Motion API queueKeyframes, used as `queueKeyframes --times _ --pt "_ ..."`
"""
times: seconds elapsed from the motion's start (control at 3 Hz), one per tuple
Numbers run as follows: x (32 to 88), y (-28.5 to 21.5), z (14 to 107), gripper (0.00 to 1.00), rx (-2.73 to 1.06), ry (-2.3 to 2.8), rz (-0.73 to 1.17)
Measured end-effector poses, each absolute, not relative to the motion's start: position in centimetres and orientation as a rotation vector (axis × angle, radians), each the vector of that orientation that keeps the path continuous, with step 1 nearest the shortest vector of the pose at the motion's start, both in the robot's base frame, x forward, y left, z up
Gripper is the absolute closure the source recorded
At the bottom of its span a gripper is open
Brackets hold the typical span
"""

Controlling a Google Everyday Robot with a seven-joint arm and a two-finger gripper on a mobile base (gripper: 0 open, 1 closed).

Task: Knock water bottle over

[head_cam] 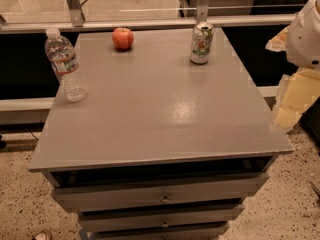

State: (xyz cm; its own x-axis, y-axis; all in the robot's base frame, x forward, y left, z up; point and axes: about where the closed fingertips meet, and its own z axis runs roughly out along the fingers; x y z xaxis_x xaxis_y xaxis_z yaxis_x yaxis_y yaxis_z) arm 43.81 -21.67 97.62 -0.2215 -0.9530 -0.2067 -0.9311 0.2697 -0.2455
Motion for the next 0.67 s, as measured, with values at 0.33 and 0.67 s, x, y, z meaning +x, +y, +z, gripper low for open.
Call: queueKeyframes --times 0.33,0.67 --pt "43.8 -21.7 97.6 0.0 -1.725 2.232 -0.098" --pt "45.2 -19.3 97.0 0.0 -1.702 2.163 -0.035"
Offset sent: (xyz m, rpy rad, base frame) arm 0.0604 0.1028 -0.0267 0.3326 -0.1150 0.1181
